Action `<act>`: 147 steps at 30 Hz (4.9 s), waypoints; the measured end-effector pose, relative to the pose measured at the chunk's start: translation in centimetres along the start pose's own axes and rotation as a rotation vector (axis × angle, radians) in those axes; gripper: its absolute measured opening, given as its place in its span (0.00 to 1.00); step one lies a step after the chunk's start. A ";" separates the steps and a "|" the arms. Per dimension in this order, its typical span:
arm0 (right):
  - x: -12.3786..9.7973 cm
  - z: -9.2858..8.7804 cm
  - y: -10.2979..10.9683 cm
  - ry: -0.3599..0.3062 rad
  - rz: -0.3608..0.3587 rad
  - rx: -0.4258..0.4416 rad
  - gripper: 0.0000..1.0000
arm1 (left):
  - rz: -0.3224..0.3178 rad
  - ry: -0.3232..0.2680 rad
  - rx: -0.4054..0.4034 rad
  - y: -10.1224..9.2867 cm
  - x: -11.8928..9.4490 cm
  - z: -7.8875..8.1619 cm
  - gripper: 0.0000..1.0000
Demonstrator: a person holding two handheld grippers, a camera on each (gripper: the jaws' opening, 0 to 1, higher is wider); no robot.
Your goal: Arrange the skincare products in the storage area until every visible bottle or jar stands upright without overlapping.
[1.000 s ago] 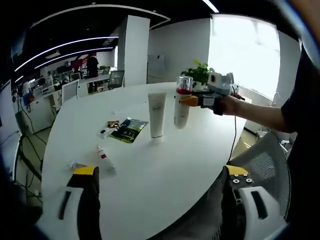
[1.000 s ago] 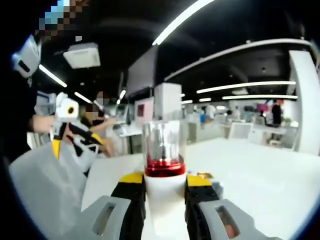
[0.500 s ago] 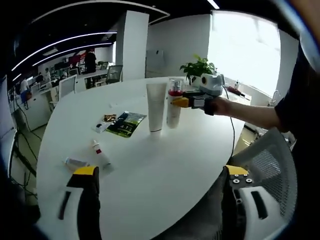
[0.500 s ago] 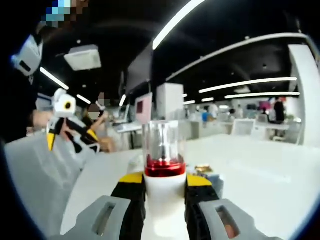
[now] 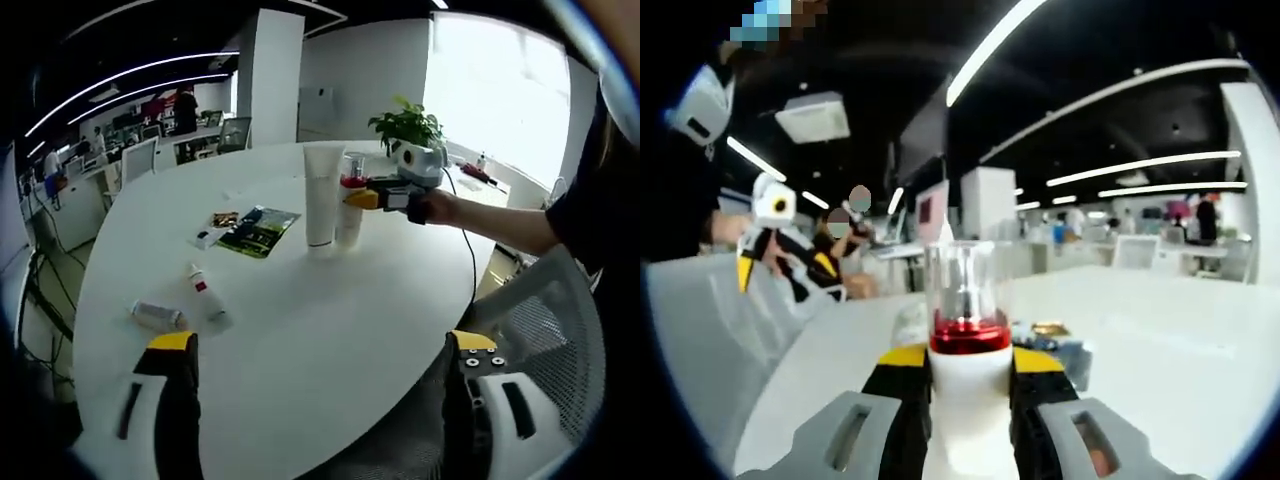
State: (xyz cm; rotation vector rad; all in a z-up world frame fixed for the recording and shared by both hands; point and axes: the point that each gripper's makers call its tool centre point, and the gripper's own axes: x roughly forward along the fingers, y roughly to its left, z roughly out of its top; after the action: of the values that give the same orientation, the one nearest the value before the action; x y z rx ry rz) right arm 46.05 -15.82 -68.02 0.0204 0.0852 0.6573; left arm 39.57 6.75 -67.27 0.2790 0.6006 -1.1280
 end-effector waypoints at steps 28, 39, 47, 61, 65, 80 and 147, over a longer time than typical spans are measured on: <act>0.8 -0.2 0.1 -0.031 0.056 0.016 0.25 | -0.004 0.023 -0.007 0.3 0.7 -0.2 0.96; 0.2 0.6 -0.9 -0.007 0.017 0.062 0.33 | -0.012 0.017 -0.010 0.4 0.5 1.1 0.97; -1.2 0.5 -1.0 0.063 -0.048 0.122 0.46 | -0.010 0.018 -0.018 1.1 -0.1 2.5 0.97; -3.2 1.1 0.9 0.197 -0.140 0.216 0.78 | -0.017 0.012 -0.052 1.8 -1.8 5.0 0.98; -3.7 1.3 1.9 0.229 -0.165 0.247 0.84 | -0.010 0.030 -0.030 2.2 -2.7 5.2 0.99; -6.2 3.8 5.0 0.265 -0.238 0.281 0.98 | 0.016 0.000 -0.063 3.4 -5.3 6.3 0.99; -15.5 8.0 11.5 0.296 -0.515 0.276 0.99 | 0.091 0.049 -0.191 6.8 -8.5 4.3 0.93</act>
State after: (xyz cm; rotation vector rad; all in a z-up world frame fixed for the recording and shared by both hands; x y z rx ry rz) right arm 27.55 -16.15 -58.42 0.1617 0.4509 0.1254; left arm 44.58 13.89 -59.49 0.1681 0.7265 -0.9709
